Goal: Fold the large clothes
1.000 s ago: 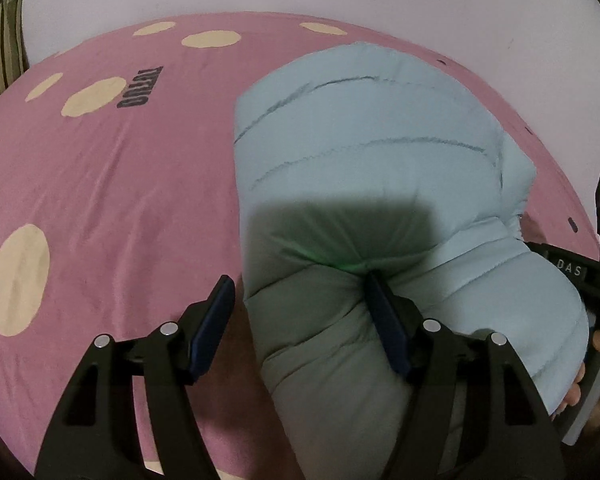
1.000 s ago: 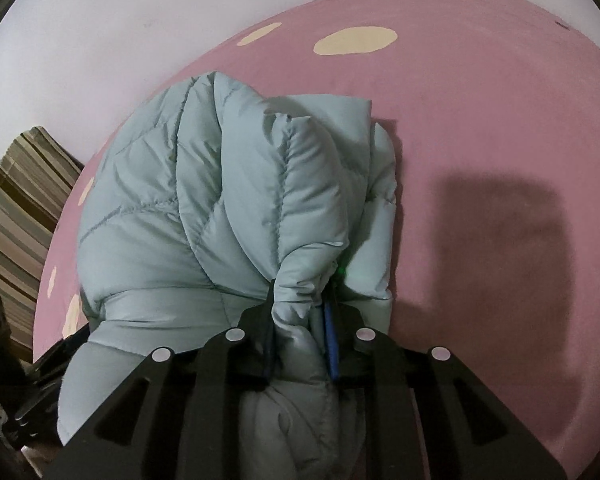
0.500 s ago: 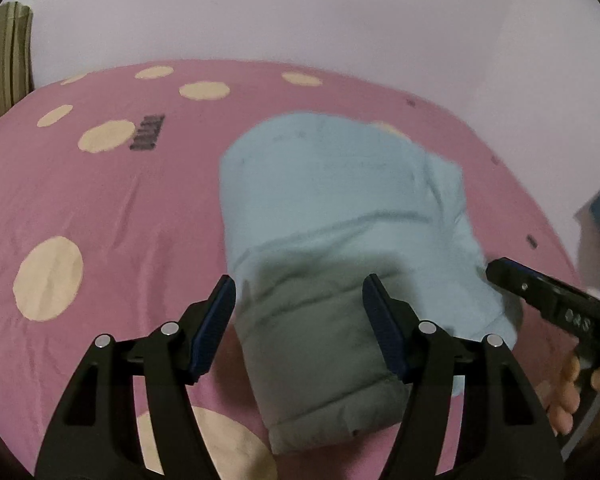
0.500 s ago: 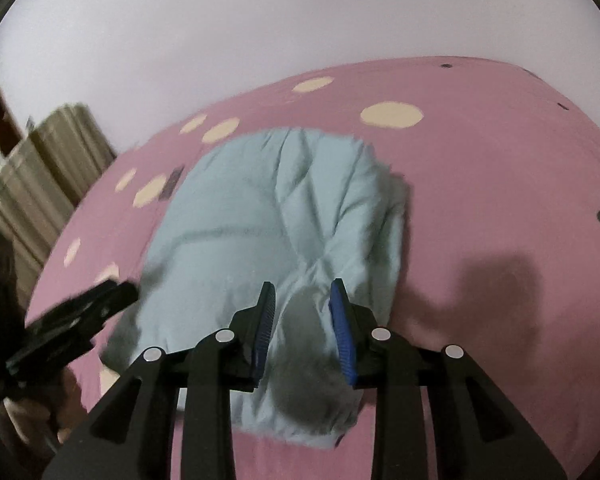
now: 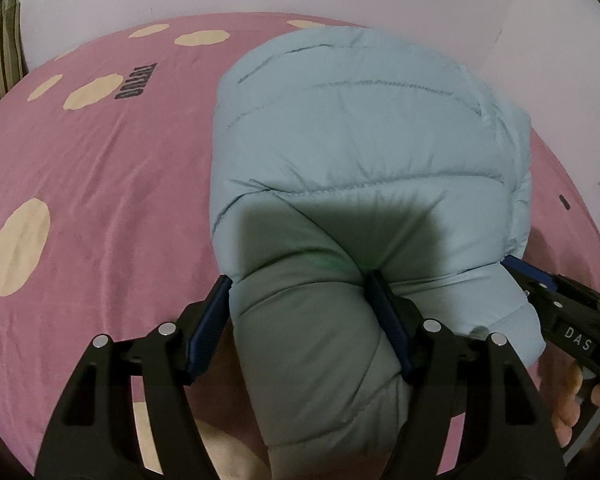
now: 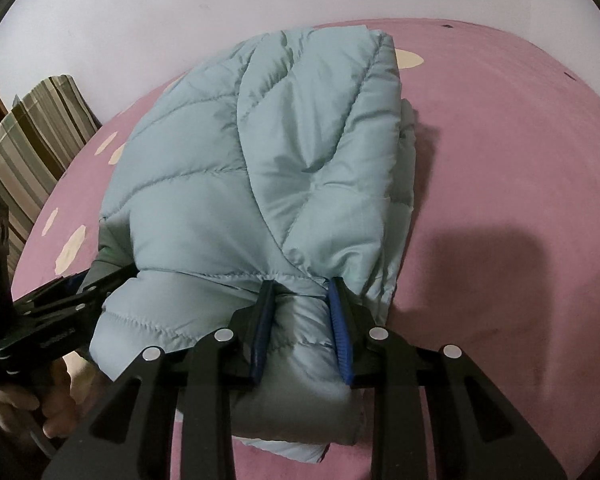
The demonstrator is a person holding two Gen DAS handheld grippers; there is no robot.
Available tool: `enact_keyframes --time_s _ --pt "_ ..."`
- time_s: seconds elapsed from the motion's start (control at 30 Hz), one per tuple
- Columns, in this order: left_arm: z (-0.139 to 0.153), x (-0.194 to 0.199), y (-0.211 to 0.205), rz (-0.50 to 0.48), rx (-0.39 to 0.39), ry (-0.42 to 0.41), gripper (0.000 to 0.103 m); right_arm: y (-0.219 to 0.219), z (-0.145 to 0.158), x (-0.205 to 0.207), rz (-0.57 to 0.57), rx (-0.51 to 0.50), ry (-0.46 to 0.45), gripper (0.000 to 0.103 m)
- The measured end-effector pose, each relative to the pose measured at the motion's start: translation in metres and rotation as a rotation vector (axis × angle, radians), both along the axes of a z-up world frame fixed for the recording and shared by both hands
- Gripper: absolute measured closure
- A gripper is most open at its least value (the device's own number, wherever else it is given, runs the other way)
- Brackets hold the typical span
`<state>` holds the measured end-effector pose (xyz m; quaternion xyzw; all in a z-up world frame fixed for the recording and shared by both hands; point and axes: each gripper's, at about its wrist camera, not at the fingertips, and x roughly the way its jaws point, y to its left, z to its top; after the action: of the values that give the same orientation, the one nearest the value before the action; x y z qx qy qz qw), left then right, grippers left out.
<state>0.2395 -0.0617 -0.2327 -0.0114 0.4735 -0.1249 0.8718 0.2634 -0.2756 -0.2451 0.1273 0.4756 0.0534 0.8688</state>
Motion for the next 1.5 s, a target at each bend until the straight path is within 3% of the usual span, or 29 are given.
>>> enact_keyframes --time_s 0.6,0.8,1.0,1.1,1.27,1.37,1.5 --pt "-0.001 0.001 -0.003 0.004 -0.012 0.008 0.034 0.001 -0.001 -0.001 -0.017 -0.004 -0.009 0.076" --pt "0.007 0.004 0.002 0.006 -0.053 0.028 0.035 0.0 0.002 -0.005 -0.02 0.01 -0.022 0.074" --pt "0.034 -0.001 0.007 0.002 -0.058 0.007 0.041 -0.005 0.028 -0.008 -0.014 0.001 -0.021 0.073" --pt "0.062 0.0 0.015 0.01 -0.073 -0.064 0.041 -0.012 0.06 -0.008 -0.019 0.001 -0.094 0.073" --pt "0.086 0.038 0.018 0.013 -0.086 -0.113 0.04 -0.02 0.098 0.029 -0.031 -0.029 -0.198 0.073" --pt "0.083 0.065 0.011 -0.002 -0.061 -0.112 0.04 -0.022 0.089 0.062 -0.032 -0.029 -0.173 0.073" --pt "0.057 0.089 0.0 -0.018 -0.014 -0.051 0.04 -0.021 0.055 0.089 -0.024 -0.038 -0.091 0.073"
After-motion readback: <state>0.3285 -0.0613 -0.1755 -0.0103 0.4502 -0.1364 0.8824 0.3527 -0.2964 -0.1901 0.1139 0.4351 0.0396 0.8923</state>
